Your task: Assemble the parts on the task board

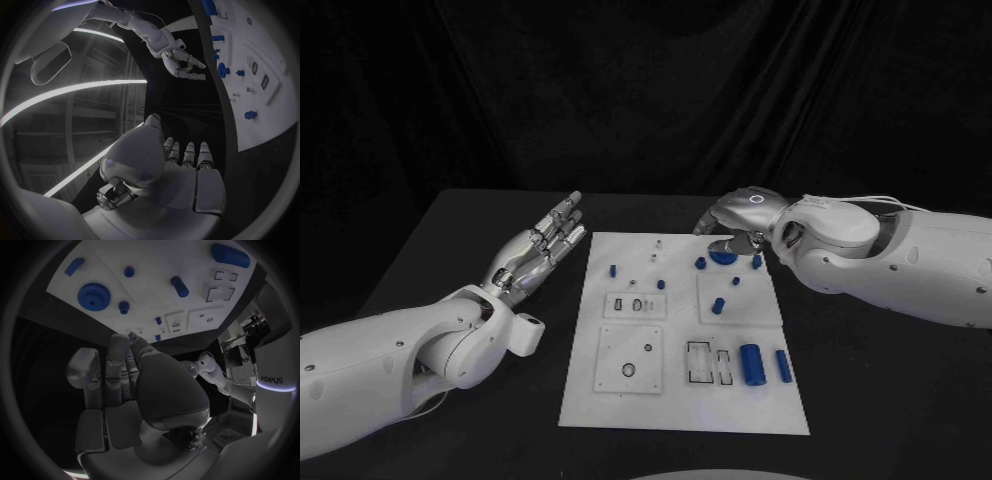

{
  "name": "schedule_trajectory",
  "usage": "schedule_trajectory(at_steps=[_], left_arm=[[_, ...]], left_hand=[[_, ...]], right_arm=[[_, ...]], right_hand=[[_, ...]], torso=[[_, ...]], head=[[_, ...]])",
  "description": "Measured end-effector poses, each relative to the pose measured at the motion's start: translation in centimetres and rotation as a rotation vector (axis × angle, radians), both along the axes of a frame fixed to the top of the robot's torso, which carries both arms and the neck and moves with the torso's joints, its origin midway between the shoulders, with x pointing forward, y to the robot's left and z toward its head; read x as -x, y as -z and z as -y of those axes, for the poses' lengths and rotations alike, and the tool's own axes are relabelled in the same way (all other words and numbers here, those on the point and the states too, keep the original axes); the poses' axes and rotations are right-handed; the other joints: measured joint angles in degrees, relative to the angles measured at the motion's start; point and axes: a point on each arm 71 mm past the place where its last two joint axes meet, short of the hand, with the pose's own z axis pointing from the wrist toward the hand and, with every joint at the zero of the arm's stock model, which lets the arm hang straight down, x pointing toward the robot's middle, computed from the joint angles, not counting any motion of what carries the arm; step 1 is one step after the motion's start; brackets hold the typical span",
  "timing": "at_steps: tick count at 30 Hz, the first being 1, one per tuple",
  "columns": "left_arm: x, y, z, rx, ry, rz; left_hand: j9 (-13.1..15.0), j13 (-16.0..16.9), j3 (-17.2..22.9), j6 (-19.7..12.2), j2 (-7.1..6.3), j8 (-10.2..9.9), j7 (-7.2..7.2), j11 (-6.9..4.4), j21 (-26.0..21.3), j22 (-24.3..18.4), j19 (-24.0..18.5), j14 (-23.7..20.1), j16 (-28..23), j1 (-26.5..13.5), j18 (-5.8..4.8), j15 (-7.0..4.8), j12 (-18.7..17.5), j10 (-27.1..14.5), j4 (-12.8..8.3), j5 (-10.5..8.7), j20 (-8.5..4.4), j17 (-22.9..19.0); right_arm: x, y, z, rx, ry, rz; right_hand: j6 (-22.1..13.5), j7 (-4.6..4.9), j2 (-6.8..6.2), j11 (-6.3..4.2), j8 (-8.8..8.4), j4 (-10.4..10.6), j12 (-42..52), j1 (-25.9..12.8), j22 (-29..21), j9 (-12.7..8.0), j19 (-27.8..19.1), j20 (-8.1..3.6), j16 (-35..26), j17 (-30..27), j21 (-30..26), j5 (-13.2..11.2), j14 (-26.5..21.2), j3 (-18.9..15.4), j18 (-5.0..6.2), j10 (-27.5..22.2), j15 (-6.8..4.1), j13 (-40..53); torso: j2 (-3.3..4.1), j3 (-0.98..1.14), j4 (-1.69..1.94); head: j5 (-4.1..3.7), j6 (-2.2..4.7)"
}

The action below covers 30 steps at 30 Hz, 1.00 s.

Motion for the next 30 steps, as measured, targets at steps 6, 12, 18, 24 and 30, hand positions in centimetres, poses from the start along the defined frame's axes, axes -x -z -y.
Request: schedule_trajectory(at_steps=[6, 12, 18, 24, 30], left_arm=[[-0.1, 0.0, 0.3, 0.003, 0.014, -0.002], [-0.1, 0.1, 0.4, 0.004, 0.021, -0.003], [-0.2, 0.1, 0.4, 0.006, 0.026, -0.004], [-0.2, 0.1, 0.4, 0.005, 0.028, -0.004], [-0.3, 0.2, 0.4, 0.005, 0.031, -0.005]], left_hand=[[0.0, 0.0, 0.2, -0.2, -0.05, 0.0, 0.19, 0.0, 0.0, 0.0, -0.2, 0.0, 0.0, 0.6, 0.0, 0.0, 0.0, 0.0, 0.1, 0.44, 0.2, 0.0], [0.0, 0.0, 0.2, -0.2, -0.05, 0.0, 0.21, 0.0, 0.0, 0.0, 0.0, 0.0, 0.0, 0.6, 0.0, 0.0, 0.0, 0.0, 0.1, 0.44, 0.4, 0.0], [0.0, 0.0, 0.2, -0.2, -0.05, 0.0, 0.21, -0.01, 0.0, 0.0, 0.0, -0.2, 0.0, 0.6, 0.0, 0.2, 0.0, 0.0, 0.1, 0.65, 0.4, 0.0], [0.1, 0.0, 0.2, 0.0, 0.04, 0.0, 0.42, 0.06, 0.0, 0.0, -0.2, 0.0, 0.0, 0.7, 0.0, 0.41, 0.0, 0.1, 0.1, 0.65, 0.61, 0.0], [0.1, 0.0, 0.4, 0.2, 0.16, 0.0, 0.63, 0.27, 0.0, 0.0, 0.0, 0.0, 0.0, 0.8, 0.0, 0.41, 0.0, 0.0, 0.2, 0.65, 0.82, 0.0]], right_arm=[[-0.5, 0.4, 0.0, 0.049, 0.001, 0.035], [-0.6, 1.7, 0.1, 0.076, 0.0, 0.032], [-0.6, 2.4, 0.4, 0.09, -0.001, 0.028], [-0.6, 2.7, 0.7, 0.1, -0.003, 0.024], [-0.7, 3.2, 0.8, 0.111, -0.004, 0.013]], right_hand=[[-0.2, -0.18, -0.74, 0.0, 0.0, 0.6, 0.0, -0.7, 2.6, -0.1, 0.1, 0.15, 2.7, 2.5, 1.8, -1.3, 0.0, 0.1, 0.01, 0.0, 0.0, 0.0], [-0.4, -0.39, -1.42, 0.4, 0.0, 1.2, 0.0, -1.4, 3.6, -0.3, 0.2, 0.21, 3.2, 2.9, 2.2, -2.6, 0.0, -0.3, 0.02, 0.4, 0.0, 0.0], [-1.6, -1.61, -1.71, 1.02, 0.0, 1.7, 0.0, -1.7, 4.3, -0.7, 0.0, 0.41, 3.6, 3.0, 2.7, -2.9, 0.2, -0.4, 0.02, -0.2, 0.21, 0.0], [-2.8, -1.87, -1.87, 1.03, -0.22, 1.7, 0.0, -1.9, 4.7, -0.8, 0.0, 0.42, 3.8, 3.0, 2.9, -2.9, 0.2, -0.4, -0.87, -0.2, 0.21, -0.1], [-1.7, -1.93, -1.84, 1.03, -0.22, 1.8, 0.0, -1.8, 5.4, -0.8, 0.0, 0.42, 4.1, 3.0, 3.4, -1.9, 0.2, -0.2, -0.87, -0.7, 0.21, -0.1]], torso=[[0.52, 0.03, 0.3], [0.82, 0.0, 0.62], [1.0, -0.05, 0.81], [1.03, -0.1, 0.87], [0.9, -0.17, 0.91]], head=[[-0.19, -0.11], [-0.38, 0.07], [-0.38, 0.01], [-0.2, 0.16], [-0.17, -0.02]])
